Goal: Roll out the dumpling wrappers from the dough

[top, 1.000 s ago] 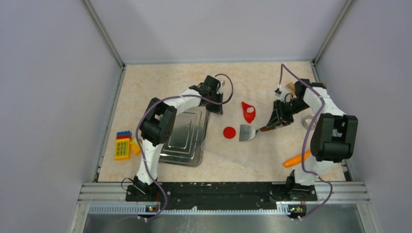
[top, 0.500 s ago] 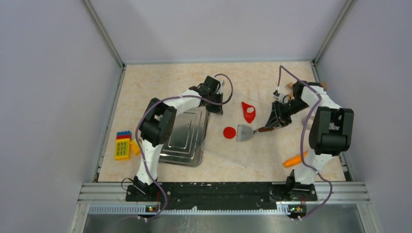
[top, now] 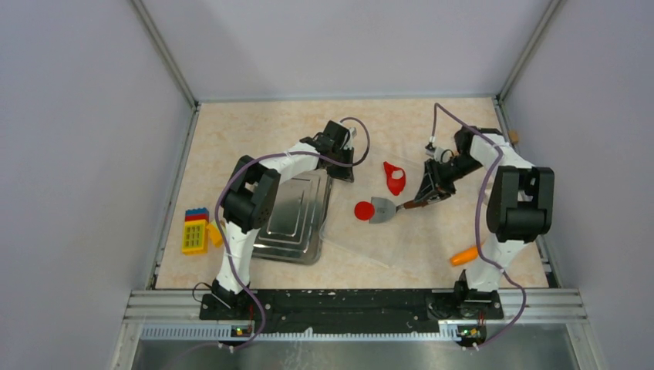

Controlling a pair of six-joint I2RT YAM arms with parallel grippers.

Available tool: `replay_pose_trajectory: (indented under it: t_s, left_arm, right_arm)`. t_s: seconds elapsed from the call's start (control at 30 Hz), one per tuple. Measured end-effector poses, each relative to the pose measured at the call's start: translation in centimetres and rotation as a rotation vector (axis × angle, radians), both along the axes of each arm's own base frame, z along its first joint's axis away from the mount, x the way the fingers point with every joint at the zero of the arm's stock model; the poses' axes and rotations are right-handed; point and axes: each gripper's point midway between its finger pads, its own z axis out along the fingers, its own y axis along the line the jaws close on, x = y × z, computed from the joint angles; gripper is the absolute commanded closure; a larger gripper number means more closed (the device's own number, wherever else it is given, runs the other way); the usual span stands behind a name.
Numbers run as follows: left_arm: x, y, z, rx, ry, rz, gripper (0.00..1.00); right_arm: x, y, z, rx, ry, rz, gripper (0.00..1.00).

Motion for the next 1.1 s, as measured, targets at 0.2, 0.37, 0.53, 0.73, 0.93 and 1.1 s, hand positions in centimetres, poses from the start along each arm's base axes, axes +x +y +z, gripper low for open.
replay_pose_trajectory:
  t_s: [0.2, 0.37, 0.53, 0.73, 0.93, 1.1]
  left_arm:
    - [0.0, 0.0, 0.0, 0.000, 0.000, -0.001, 1.00]
    - [0.0, 0.0, 0.0, 0.000, 0.000, -0.001, 1.00]
    - [0.0, 0.0, 0.0, 0.000, -0.001, -0.004, 1.00]
    - [-0.1, -0.2, 0.1, -0.007, 0.002, -0.014, 1.00]
    - [-0.6, -0.6, 0.2, -0.030, 0.018, -0.036, 1.00]
    - [-0.9, -0.8, 0.3, -0.038, 0.023, -0.050, 0.79]
  right_arm:
    - [0.0, 1.0, -0.2, 0.007, 0.005, 0.024, 1.00]
    - [0.5, 1.6, 0.1, 0.010, -0.009, 0.041, 1.00]
    - [1.1, 2.0, 0.6, 0.034, -0.038, 0.050, 1.00]
    - [1.4, 2.4, 0.5, 0.066, -0.060, 0.050, 1.00]
    - [1.6, 2.8, 0.0, 0.116, -0.079, 0.086, 1.00]
    - [1.7, 3.2, -0.3, 0.158, -0.084, 0.113, 1.00]
